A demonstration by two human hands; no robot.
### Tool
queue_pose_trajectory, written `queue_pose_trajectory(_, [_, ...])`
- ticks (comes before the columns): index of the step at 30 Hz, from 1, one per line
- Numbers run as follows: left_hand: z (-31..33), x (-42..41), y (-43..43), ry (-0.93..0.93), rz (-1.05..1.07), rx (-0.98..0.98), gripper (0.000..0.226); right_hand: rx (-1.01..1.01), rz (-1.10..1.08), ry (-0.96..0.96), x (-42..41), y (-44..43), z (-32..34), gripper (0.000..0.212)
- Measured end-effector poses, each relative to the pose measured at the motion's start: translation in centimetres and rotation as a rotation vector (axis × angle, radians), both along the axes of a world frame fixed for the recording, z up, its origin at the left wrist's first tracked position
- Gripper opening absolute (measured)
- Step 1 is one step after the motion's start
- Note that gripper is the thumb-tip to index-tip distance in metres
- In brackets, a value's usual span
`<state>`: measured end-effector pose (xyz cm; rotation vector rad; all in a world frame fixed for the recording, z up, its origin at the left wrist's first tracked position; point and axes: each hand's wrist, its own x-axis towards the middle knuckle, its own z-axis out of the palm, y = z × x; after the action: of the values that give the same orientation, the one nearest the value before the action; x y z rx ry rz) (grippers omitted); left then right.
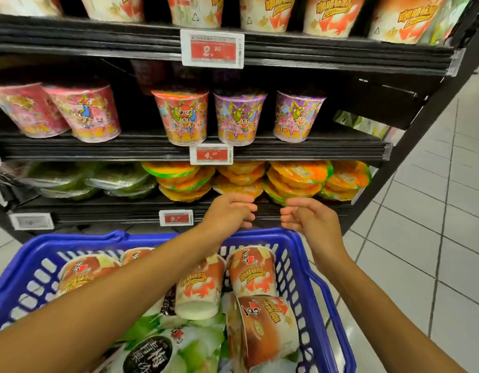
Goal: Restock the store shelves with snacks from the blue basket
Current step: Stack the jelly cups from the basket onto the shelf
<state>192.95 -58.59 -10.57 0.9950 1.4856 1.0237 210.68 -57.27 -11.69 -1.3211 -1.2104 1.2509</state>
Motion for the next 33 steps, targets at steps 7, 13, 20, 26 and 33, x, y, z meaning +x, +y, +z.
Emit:
queue_pose_trajectory(7, [-2.7,-4.1,-7.5,0.383,-0.204,0.233,0.032,0.148,1.089,-0.706,0.2,-6.2,1.4,0.07])
queue_pose_trajectory(13, [-5.1,-3.4,-7.4,0.655,-0.443,0.202,0.048,0.274,1.182,-1.118,-0.6,-7.2,0.3,0.114])
queue_pose_trajectory(20, [-5.7,-2.4,-6.5,0.89,-0.492,0.225,0.031,0.184,1.18,-0.979,0.4,-7.3,0.6,0.097])
queue_pose_trajectory(26, [-4.9,-3.0,-6.6,0.883,-0.435,0.188,0.025,-0.041,1.121,-0.724,2.3,-6.1,1.7,0.091])
queue_pose_trajectory(33, [-6.1,-1.5,-6.9,1.039,-0.367,0.123,0.024,-0.091,0.885,-0.263,3.6,-5.7,0.9,0.086])
